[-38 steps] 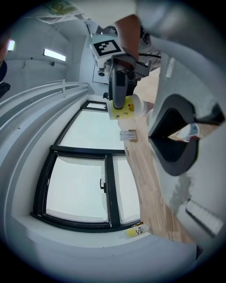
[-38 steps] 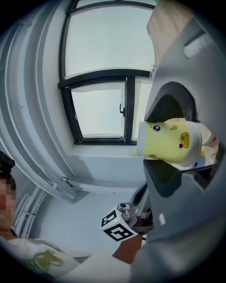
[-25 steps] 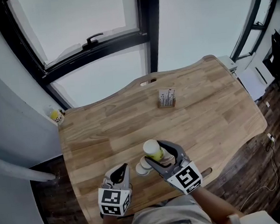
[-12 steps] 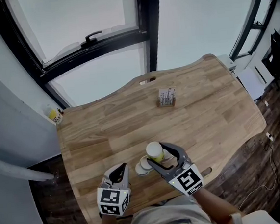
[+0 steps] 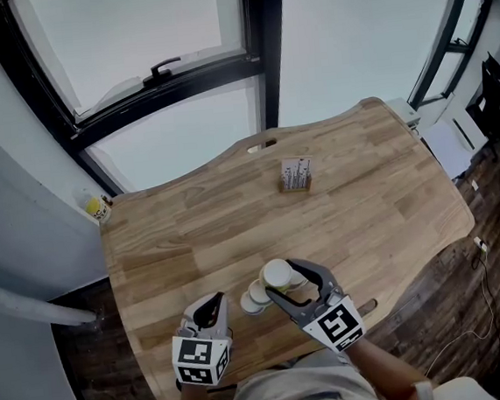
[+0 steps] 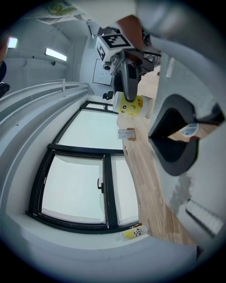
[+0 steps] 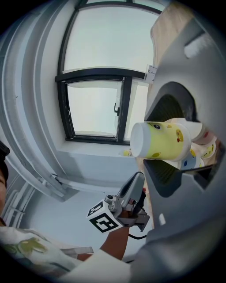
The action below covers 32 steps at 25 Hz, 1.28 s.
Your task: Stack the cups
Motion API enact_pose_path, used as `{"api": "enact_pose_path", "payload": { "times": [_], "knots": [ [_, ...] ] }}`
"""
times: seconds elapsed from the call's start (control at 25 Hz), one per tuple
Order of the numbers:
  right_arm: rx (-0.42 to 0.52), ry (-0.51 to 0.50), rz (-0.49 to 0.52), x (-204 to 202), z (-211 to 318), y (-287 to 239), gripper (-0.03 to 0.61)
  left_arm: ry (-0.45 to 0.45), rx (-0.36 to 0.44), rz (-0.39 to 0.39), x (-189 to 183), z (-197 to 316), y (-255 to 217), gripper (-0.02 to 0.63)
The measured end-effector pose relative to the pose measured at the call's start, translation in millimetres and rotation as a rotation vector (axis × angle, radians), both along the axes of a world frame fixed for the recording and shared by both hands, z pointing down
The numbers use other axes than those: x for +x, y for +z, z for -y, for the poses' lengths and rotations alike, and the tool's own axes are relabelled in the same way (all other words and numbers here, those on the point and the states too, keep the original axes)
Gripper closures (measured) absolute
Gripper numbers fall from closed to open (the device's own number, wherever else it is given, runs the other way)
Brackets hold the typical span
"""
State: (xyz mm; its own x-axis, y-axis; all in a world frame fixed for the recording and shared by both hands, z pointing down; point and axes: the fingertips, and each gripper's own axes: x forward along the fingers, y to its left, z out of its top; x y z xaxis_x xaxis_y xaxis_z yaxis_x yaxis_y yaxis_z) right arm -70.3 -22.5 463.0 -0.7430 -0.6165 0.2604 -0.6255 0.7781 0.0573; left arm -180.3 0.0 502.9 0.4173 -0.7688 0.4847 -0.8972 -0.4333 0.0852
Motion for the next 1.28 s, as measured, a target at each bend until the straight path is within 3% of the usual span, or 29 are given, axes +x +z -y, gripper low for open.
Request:
{"api": "enact_pose_path", "payload": {
  "times": [0.52, 0.88, 0.96, 1.28],
  "knots": [
    [0.008, -0.012, 0.002, 1.9, -7.1, 1.0, 0.325, -0.007, 0.006, 0.001, 0.8, -4.2, -1.6, 0.607],
    [-0.021, -0.003, 0.001, 7.0, -9.3, 0.0, 0.3, -0.016, 0.015, 0.002, 3.4, -7.3, -5.6, 0.607],
    [-0.032, -0.007, 0.008, 8.9, -11.3, -0.8, 0.27, -0.021, 0.018, -0.001, 5.1, -8.1, -8.0, 0.607],
    [-0.037, -0.014, 0.051, 22.8, -14.9, -10.2, 0.284, -0.059, 0.042, -0.013, 14.9, -15.6, -19.4, 0.607]
  ]
}}
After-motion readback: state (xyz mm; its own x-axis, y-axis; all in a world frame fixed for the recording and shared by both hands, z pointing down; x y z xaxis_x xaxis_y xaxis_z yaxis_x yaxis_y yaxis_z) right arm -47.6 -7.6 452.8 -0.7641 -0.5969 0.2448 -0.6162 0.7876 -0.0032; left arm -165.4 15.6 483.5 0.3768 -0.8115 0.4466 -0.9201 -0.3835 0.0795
